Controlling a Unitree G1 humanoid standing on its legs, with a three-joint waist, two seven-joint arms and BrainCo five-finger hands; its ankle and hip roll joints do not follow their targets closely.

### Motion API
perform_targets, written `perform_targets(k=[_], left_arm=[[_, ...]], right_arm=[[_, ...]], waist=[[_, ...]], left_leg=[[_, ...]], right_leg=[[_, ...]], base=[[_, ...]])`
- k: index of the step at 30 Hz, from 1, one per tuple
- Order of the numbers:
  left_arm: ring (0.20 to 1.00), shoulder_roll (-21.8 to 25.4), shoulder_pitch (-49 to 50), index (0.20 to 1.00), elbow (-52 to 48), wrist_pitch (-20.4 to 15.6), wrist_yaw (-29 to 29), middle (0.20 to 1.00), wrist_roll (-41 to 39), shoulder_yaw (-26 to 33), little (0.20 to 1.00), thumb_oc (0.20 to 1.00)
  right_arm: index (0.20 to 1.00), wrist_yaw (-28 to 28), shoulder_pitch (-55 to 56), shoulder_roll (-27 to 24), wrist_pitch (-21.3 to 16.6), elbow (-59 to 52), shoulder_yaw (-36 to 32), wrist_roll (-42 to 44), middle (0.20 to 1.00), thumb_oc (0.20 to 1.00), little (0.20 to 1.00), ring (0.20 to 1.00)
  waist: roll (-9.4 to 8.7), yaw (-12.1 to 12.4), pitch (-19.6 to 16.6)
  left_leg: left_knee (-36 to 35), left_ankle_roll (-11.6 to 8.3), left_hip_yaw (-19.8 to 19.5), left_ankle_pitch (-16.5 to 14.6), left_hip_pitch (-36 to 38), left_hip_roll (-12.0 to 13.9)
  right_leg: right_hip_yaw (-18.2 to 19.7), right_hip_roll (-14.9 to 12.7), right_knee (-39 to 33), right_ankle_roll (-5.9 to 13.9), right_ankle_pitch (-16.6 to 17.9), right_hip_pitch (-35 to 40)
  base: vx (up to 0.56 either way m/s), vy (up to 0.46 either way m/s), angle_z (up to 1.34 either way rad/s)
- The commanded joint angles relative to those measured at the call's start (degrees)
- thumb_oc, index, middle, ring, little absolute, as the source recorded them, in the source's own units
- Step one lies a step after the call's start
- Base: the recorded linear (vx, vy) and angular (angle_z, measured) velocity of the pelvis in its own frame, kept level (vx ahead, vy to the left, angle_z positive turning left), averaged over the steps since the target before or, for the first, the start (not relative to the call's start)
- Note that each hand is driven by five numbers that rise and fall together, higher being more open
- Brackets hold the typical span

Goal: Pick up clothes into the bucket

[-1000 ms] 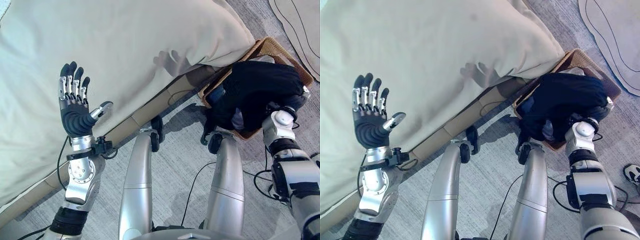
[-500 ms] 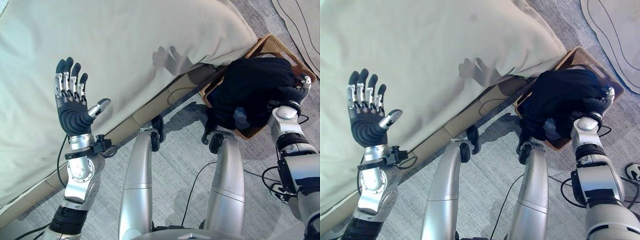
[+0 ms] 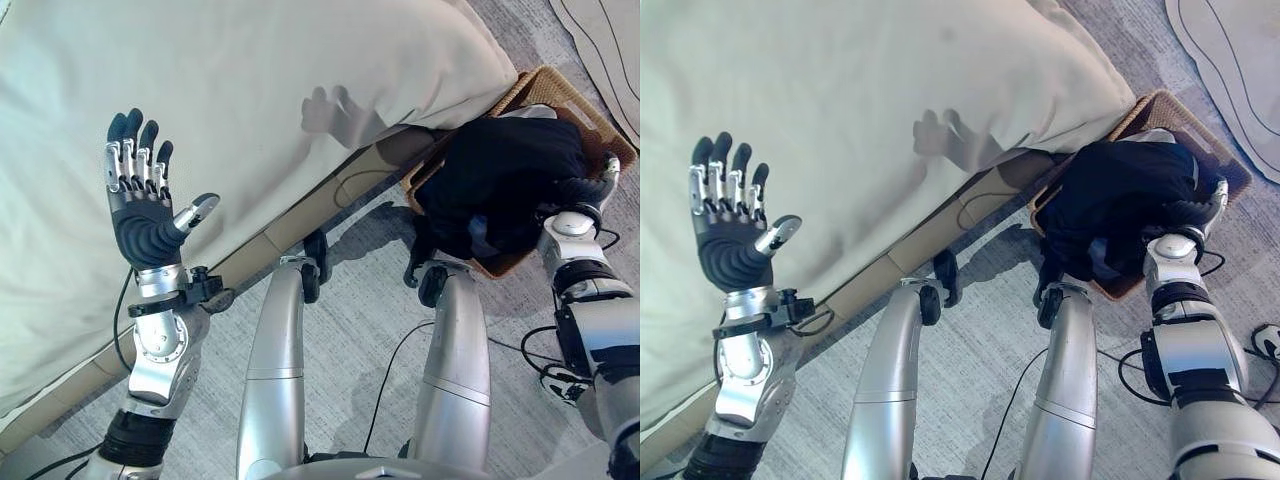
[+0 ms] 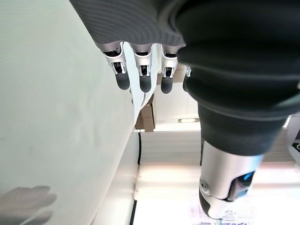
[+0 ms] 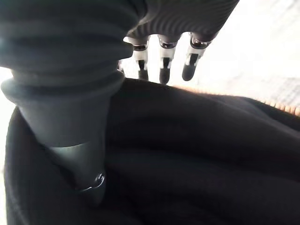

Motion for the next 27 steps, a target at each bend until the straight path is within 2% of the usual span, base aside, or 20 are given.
perform_targets(k=[1, 7, 12, 18, 19, 20, 24, 27], left_arm=[[1.0, -1.34, 1.35, 1.0, -3.48, -1.79, 0.98, 1.0, -0.87, 1.84, 1.0, 1.0], [1.0, -0.73, 0.42, 1.0, -0.3, -1.96, -0.14, 1.0, -0.94, 2.79, 1.0, 1.0], [1.0, -0.32, 0.58, 1.0, 2.74, -2.75, -1.64, 1.0, -0.41, 4.92, 1.0, 1.0], [1.0, -0.37, 1.77, 1.0, 4.53, -2.61, -3.97, 1.0, -1.11, 7.18, 1.0, 1.0], [1.0, -0.47, 1.84, 1.0, 4.48, -2.51, -4.51, 1.0, -1.24, 7.47, 1.0, 1.0], [1.0, -0.66, 2.09, 1.0, 4.97, -2.39, -5.55, 1.0, -1.4, 7.92, 1.0, 1.0], [1.0, -0.72, 2.14, 1.0, 5.67, -2.16, -6.71, 1.0, -1.35, 8.41, 1.0, 1.0], [1.0, -0.82, 2.26, 1.0, 7.57, -1.63, -7.25, 1.0, -0.43, 9.21, 1.0, 1.0]], right_arm=[[1.0, -2.68, 3.26, -0.34, -1.35, 4.12, -1.26, 6.39, 1.0, 1.0, 1.0, 1.0], [1.0, -0.2, 8.33, 0.09, -2.38, 1.18, -2.87, 7.97, 1.0, 1.0, 1.0, 1.0], [1.0, 5.77, 16.04, -0.7, -1.59, -2.74, 0.27, 0.85, 1.0, 1.0, 1.0, 1.0], [1.0, 10.6, 21.92, -2.04, -0.89, -5.22, 3.02, -4.93, 1.0, 1.0, 1.0, 1.0], [1.0, 11.4, 22.84, -2.45, -0.81, -5.65, 3.19, -5.75, 1.0, 1.0, 1.0, 1.0], [1.0, 12.78, 24.24, -2.68, -0.88, -6.82, 3.83, -6.86, 1.0, 1.0, 1.0, 1.0], [1.0, 13.91, 26.38, -2.41, -1.07, -8.52, 3.9, -8.11, 1.0, 1.0, 1.0, 1.0], [1.0, 14.32, 30.25, -0.14, -1.44, -12.83, 3.27, -8.91, 1.0, 1.0, 1.0, 1.0]], waist=[[1.3, -0.79, -6.08], [0.64, -1.47, -6.98], [-1.07, -2.28, -6.82], [-2.03, -2.89, -6.88], [-2.24, -3.04, -6.91], [-2.68, -3.17, -6.84], [-3.23, -3.3, -6.58], [-3.9, -3.45, -7.06]], left_leg=[[-6.29, -0.09, -0.08, 2.57, 0.91, 0.28], [-15.32, -0.72, 0.51, 4.89, 7.98, 1.11], [-23.58, -1.42, 0.05, 7.42, 15.92, 1.33], [-30.58, -1.73, -0.56, 9.5, 23.07, 1.1], [-31.91, -1.82, -0.42, 10.09, 24.3, 1.02], [-34.51, -1.41, -0.14, 12.37, 26.47, 0.84], [-38.82, -1.79, -0.22, 13.77, 31.59, 0.57], [-45.34, -2.69, -0.47, 16.31, 38.53, 0.22]], right_leg=[[2.76, -0.39, -6.78, 3.96, 4.96, 1.73], [1.1, -0.7, -15.34, 5.18, 7.5, 9.15], [-0.55, -0.89, -24.04, 6.33, 10.29, 17.68], [-2.29, -0.91, -31.54, 7.24, 12.72, 25.23], [-2.54, -0.95, -33.03, 7.42, 13.34, 26.56], [-3.32, -1.18, -35.79, 7.08, 15.57, 28.71], [-4.48, -1.34, -39.85, 7.5, 16.75, 34.19], [-6.6, -1.45, -44.75, 8.18, 18.28, 41.18]], base=[[0.0, 0.0, 0.0], [-0.05, 0.002, -0.03], [-0.03, -0.027, -0.06], [0.0, -0.014, 0.0], [-0.04, -0.006, 0.0], [-0.03, -0.007, 0.04], [0.03, -0.019, 0.01], [0.08, -0.032, 0.02]])
